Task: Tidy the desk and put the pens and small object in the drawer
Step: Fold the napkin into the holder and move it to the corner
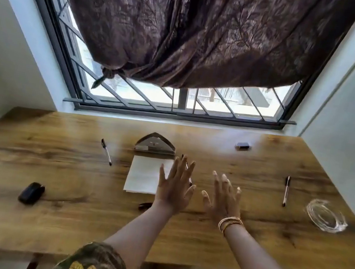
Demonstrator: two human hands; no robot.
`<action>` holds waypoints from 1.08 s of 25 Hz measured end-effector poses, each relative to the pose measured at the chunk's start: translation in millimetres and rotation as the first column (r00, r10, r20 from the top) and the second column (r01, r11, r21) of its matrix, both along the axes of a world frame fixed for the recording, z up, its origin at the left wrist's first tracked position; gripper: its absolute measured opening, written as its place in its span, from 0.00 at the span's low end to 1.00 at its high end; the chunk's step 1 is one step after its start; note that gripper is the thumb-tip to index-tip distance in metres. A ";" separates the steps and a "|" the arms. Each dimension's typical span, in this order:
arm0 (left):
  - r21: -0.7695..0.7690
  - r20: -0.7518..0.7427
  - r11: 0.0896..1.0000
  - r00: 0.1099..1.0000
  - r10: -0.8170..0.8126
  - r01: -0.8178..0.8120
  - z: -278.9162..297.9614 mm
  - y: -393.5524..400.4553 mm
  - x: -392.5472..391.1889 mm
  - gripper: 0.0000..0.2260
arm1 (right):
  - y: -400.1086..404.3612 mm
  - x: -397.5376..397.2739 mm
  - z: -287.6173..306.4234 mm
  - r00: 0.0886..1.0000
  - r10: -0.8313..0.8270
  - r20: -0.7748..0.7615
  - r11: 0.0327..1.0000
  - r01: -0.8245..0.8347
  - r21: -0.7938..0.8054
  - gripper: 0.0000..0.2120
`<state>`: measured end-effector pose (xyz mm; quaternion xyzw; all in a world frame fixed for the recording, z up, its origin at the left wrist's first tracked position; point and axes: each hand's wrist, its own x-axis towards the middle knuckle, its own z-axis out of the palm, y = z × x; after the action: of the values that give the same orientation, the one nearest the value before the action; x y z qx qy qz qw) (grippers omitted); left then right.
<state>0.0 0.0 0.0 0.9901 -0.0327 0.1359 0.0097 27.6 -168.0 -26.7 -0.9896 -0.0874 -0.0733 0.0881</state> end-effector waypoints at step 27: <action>-0.442 -0.230 0.742 0.863 0.450 -0.504 -70.4 40.4 -115.0 0.30 | -18.1 -45.7 -42.9 0.996 -0.080 -0.046 0.995 0.082 0.057 0.25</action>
<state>-115.0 40.4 -70.4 0.9358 0.2577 0.0839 0.2257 -18.1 -186.0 -69.6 -0.9906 -0.0431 -0.0576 0.1159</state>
